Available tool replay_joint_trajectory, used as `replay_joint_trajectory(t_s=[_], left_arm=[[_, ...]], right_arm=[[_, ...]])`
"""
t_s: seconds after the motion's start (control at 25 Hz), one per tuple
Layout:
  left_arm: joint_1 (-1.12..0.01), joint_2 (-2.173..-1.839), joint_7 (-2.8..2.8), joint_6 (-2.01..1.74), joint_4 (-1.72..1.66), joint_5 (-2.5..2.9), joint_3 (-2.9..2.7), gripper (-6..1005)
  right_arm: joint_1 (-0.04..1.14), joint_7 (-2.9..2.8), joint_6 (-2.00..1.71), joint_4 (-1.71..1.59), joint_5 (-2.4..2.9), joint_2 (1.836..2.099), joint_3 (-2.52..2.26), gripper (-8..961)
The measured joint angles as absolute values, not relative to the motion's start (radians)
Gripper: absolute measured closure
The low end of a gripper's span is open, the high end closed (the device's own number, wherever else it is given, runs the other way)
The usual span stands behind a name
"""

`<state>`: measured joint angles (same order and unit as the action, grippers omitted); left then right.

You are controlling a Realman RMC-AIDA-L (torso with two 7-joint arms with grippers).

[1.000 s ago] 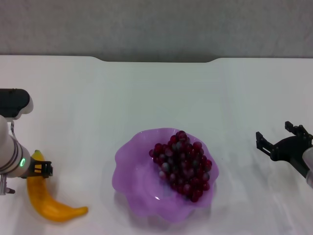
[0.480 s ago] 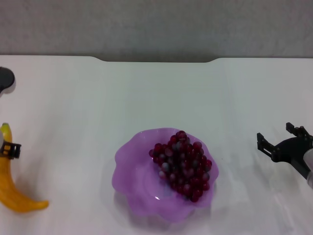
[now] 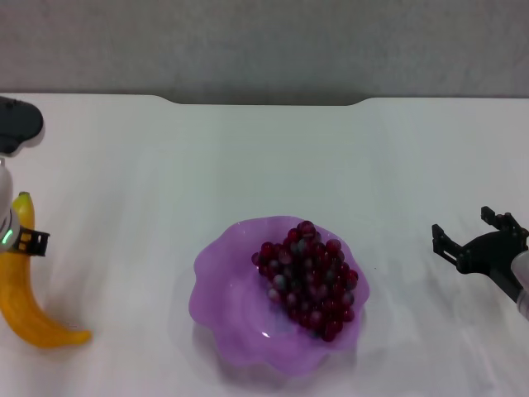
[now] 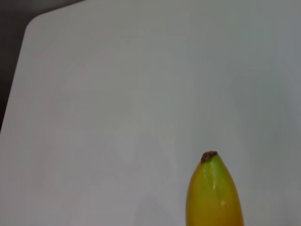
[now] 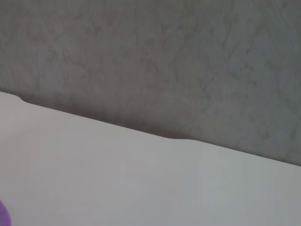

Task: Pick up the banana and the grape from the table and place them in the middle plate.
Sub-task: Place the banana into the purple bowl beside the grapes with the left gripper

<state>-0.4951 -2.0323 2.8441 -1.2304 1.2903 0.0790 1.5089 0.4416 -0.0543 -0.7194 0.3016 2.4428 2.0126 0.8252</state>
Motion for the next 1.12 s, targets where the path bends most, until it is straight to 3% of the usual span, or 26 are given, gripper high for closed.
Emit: replay_joint_trajectory(t_s=[0.28,0.92,1.12], left_arm=[[-0.489,-2.028,2.844,-1.244,1.322,0.08,1.509,504],[-0.471,-1.969,2.846,-1.341,1.724,-0.083,1.477,505],[-0.458,-1.972,2.846,-1.328,1.791,-0.183,1.48,506]], right_arm=[[0.441,-0.054,-0.719,0.299,2.44,2.013,0.815,62],[0.44,-0.054,-0.719,0.298,2.439,2.013,0.81,62],[0.44,-0.054,-0.717,0.301,2.439,2.014,0.8,62]])
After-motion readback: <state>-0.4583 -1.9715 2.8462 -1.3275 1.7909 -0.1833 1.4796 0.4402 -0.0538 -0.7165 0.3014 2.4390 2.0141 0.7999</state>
